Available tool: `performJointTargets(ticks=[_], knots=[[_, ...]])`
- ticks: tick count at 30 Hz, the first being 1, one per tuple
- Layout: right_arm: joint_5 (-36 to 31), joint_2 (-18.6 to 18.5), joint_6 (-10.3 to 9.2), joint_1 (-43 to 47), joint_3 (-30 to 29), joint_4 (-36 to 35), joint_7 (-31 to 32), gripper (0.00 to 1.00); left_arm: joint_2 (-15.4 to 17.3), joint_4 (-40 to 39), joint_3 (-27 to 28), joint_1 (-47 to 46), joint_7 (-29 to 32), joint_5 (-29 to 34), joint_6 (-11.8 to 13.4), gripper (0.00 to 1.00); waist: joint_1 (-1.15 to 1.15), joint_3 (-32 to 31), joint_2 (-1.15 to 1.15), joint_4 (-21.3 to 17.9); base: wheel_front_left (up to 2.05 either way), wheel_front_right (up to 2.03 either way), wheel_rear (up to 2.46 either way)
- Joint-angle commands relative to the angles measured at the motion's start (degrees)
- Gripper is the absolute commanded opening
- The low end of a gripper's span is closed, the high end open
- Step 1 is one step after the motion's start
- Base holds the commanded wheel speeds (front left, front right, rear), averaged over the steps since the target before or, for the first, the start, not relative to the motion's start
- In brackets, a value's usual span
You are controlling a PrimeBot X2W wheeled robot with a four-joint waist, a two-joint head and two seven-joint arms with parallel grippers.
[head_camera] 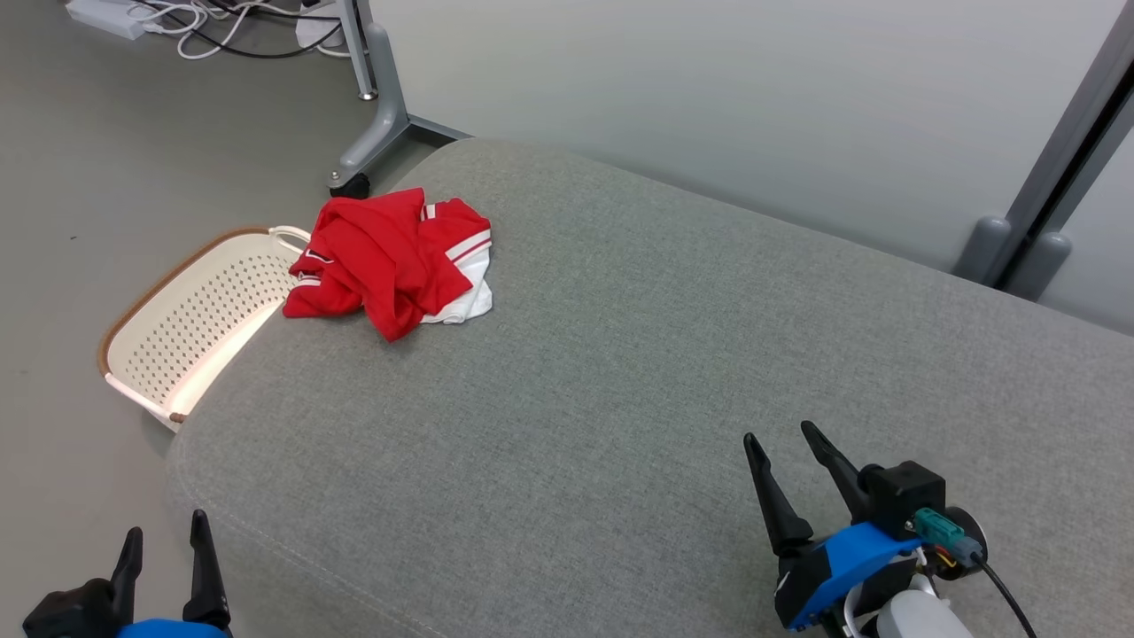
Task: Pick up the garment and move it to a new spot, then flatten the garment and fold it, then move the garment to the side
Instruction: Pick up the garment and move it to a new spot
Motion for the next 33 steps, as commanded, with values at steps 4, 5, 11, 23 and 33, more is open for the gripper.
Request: performJointTargets(ticks=[4,5,11,23,33], knots=[[-0.29,-0.31,0.00,-1.16,0.48,0.13,-0.21,1.00,0.06,0.73,1.09,-0.97,-0.15,-0.52,0.15,1.00,0.00,0.79,0.00,0.03,0.00,0.00,0.00],[-0.49,-0.31,0.00,-1.36,0.67,0.15,-0.21,1.00,0.09,0.99,1.29,-1.18,-0.15,-0.65,0.15,1.00,0.00,1.03,0.00,-0.12,0.00,0.00,0.00],[-2.22,-0.32,0.00,-2.86,1.35,-0.15,-0.21,1.00,1.39,3.27,0.68,-4.73,-0.15,-3.21,0.15,1.00,0.00,3.84,0.00,-1.79,0.00,0.00,0.00],[-7.85,-0.31,0.00,-9.40,3.33,-3.21,-0.21,1.00,11.87,9.45,-10.12,-21.44,-0.15,-17.59,0.15,1.00,0.00,15.84,0.00,-7.79,0.00,0.00,0.00],[-10.52,-0.36,0.00,-12.47,4.72,-8.27,-0.20,1.00,21.64,12.85,-23.63,-32.10,-0.15,-32.13,0.16,1.00,0.00,24.17,0.00,-13.89,0.00,0.00,0.00]])
